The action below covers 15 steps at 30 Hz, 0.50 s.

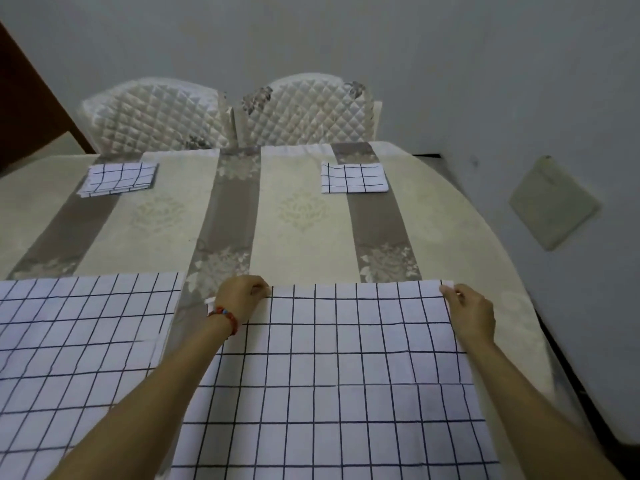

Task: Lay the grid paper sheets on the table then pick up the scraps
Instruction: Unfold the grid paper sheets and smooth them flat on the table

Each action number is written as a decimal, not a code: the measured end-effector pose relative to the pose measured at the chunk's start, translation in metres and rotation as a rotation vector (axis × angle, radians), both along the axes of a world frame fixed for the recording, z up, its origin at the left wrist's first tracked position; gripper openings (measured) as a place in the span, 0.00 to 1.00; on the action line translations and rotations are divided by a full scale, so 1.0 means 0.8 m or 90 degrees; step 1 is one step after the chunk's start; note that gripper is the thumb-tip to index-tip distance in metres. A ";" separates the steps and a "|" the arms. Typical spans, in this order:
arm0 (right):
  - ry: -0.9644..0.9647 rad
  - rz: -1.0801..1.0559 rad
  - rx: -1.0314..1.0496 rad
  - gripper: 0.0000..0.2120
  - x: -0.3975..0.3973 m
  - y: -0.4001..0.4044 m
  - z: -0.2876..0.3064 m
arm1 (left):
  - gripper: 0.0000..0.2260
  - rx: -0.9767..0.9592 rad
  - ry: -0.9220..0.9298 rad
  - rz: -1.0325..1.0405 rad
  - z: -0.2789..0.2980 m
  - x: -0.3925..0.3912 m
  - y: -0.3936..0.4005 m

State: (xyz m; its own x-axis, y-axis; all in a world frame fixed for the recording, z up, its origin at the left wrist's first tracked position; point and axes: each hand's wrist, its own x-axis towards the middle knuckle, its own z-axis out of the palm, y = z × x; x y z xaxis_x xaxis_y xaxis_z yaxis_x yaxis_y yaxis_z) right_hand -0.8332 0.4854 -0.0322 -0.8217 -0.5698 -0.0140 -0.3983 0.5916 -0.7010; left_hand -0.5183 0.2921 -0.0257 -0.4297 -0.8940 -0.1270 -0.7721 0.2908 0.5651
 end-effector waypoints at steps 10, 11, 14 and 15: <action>-0.141 0.018 0.002 0.19 0.002 0.020 -0.006 | 0.19 -0.089 -0.047 0.228 -0.037 0.024 0.039; -0.147 0.019 -0.007 0.19 0.005 0.023 -0.006 | 0.20 -0.063 -0.045 0.274 -0.038 0.031 0.044; -0.151 0.033 -0.026 0.19 0.014 0.028 -0.005 | 0.24 -0.008 -0.056 0.362 -0.036 0.048 0.048; -0.149 0.033 -0.029 0.20 0.017 0.028 -0.005 | 0.24 0.002 -0.079 0.372 -0.035 0.050 0.046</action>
